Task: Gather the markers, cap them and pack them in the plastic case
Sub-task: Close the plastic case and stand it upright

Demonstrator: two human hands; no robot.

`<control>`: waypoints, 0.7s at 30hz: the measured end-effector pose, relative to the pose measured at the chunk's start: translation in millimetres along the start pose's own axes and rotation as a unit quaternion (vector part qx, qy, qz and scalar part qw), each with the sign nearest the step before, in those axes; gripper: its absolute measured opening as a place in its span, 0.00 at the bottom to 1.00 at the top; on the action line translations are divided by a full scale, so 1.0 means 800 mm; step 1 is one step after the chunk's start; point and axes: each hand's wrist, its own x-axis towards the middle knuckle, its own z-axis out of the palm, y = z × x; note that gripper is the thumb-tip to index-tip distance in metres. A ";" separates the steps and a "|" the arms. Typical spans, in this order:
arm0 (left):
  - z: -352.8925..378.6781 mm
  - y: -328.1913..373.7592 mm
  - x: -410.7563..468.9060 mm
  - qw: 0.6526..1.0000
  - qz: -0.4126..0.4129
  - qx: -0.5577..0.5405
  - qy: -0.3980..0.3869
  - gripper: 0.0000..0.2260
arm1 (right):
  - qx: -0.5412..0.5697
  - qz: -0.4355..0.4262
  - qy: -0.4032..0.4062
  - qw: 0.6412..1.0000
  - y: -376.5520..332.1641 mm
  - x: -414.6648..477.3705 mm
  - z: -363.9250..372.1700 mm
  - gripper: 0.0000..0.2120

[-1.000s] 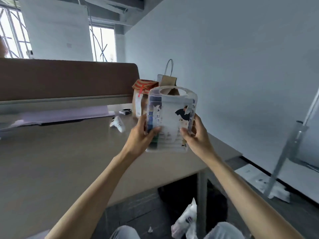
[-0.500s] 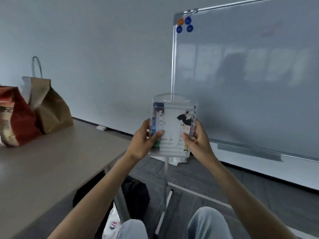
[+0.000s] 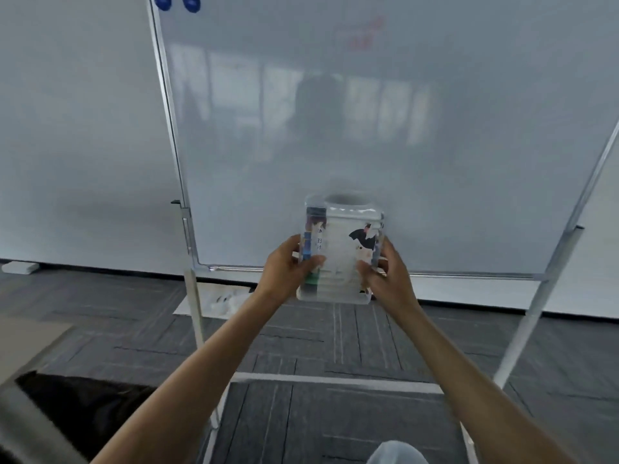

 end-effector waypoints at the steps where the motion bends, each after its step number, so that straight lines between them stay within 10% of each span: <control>1: 0.012 -0.004 0.015 1.000 -0.001 0.001 -0.001 0.12 | -0.022 0.005 0.012 1.000 0.010 0.010 -0.006 0.28; 21: 0.084 -0.072 0.121 0.998 -0.041 0.036 0.041 0.18 | -0.084 -0.006 0.065 0.994 0.122 0.095 0.001 0.29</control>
